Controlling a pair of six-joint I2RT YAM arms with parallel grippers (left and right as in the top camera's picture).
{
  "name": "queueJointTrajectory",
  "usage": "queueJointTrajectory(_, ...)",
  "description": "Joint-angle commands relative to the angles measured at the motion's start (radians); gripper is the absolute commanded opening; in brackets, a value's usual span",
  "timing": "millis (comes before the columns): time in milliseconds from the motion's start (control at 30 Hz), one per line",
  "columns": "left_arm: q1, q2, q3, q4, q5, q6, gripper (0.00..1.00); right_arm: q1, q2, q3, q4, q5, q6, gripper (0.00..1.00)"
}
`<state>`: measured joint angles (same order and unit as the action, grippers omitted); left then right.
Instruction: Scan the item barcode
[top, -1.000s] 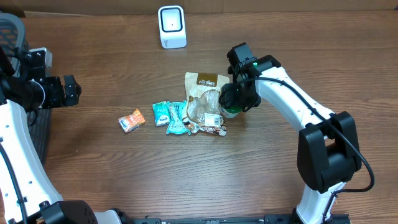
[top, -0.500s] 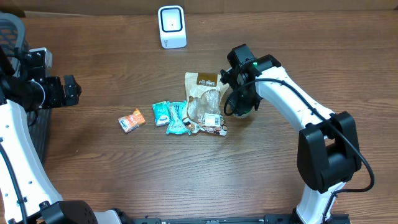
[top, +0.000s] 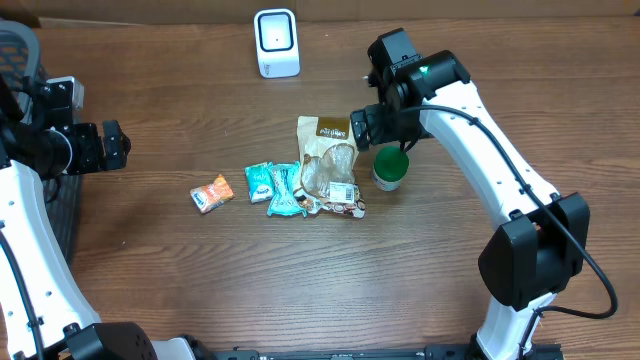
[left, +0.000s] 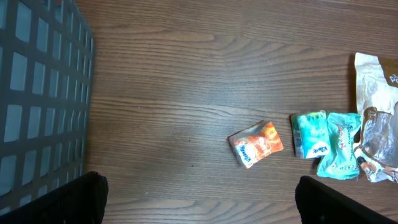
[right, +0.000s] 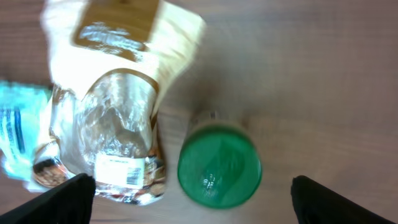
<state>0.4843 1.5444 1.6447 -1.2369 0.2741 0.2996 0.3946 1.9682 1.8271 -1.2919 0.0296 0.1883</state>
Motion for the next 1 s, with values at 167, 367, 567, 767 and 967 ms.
queueJointTrajectory(167,0.000,-0.028,0.023,0.000,0.011,0.026,1.00,-0.018,-0.003,-0.149,0.069,-0.003,0.482,0.88)
queueJointTrajectory(367,0.000,-0.028,0.023,0.000,0.011,0.027,1.00,-0.028,-0.002,-0.229,0.157,0.001,0.496,0.80)
queueJointTrajectory(567,0.000,-0.028,0.023,0.000,0.011,0.026,1.00,-0.032,-0.002,-0.308,0.211,0.014,0.492,0.71)
queueJointTrajectory(767,0.000,-0.028,0.023,0.000,0.011,0.027,1.00,-0.032,-0.003,-0.306,0.210,0.014,0.442,0.38)
queueJointTrajectory(967,0.000,-0.028,0.023,0.000,0.011,0.027,1.00,-0.032,-0.016,-0.227,0.189,0.013,0.256,0.33)
